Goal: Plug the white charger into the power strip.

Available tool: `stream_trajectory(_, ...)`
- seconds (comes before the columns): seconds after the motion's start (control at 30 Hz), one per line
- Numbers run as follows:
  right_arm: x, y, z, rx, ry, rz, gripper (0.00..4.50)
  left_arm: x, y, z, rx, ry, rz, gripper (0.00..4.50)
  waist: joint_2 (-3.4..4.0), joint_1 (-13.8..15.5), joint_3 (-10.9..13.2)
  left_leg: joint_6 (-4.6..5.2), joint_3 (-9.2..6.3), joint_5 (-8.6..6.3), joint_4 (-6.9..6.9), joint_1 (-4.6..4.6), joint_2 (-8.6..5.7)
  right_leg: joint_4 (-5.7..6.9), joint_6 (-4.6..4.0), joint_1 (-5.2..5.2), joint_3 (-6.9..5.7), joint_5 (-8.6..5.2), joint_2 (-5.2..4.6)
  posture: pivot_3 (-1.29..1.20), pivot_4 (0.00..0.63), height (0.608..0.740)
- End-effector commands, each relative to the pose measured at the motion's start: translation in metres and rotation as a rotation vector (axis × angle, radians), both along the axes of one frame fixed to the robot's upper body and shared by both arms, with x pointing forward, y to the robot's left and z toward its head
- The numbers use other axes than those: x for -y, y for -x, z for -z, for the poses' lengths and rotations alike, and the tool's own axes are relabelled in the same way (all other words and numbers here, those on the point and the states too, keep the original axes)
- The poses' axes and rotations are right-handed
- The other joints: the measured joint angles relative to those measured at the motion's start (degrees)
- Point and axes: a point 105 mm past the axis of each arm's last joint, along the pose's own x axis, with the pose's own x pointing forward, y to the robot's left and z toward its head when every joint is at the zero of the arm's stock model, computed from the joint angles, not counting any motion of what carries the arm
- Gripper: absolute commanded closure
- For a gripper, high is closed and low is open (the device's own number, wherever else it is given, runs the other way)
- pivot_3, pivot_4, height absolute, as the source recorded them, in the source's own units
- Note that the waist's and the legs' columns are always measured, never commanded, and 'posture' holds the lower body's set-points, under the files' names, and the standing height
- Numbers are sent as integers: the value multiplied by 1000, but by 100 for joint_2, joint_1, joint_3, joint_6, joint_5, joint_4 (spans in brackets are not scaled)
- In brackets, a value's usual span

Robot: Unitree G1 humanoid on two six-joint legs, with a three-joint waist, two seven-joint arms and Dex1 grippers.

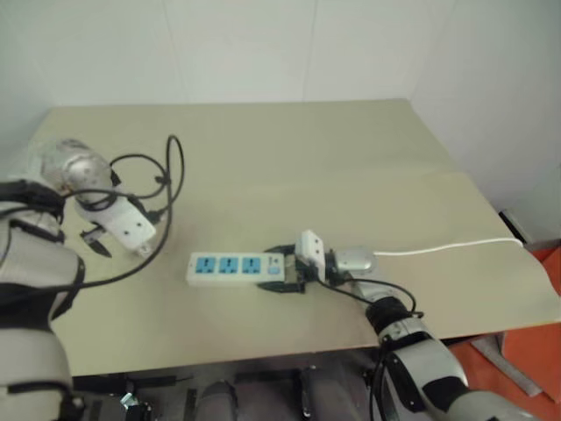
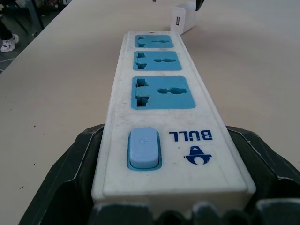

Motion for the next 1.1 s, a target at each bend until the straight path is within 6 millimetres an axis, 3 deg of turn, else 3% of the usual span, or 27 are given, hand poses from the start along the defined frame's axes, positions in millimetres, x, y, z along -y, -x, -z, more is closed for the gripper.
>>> stream_trajectory(0.03,2,0,2,-13,-4,25,1071,2,-4,2,25,6,-9,0,0,12,0,0,0,0,1,0,0,0,0,0,0,0,0,0,150,740)
stream_trajectory(0.73,7,1,3,-17,-15,60,1071,8,-10,30,27,16,-45,0,0,118,0,0,0,0,7,2,-3,8,0,3,0,0,-1,0,150,740)
stream_trajectory(0.83,7,2,3,-19,-15,62,1071,5,-11,32,36,16,-68,616,0,116,0,0,-1,0,8,2,-3,10,0,3,1,0,-1,0,150,740)
stream_trajectory(1.1,8,2,4,-24,-14,70,1071,2,-10,34,32,13,-84,3211,0,119,0,0,0,0,8,2,-3,9,0,4,1,0,-2,0,150,740)
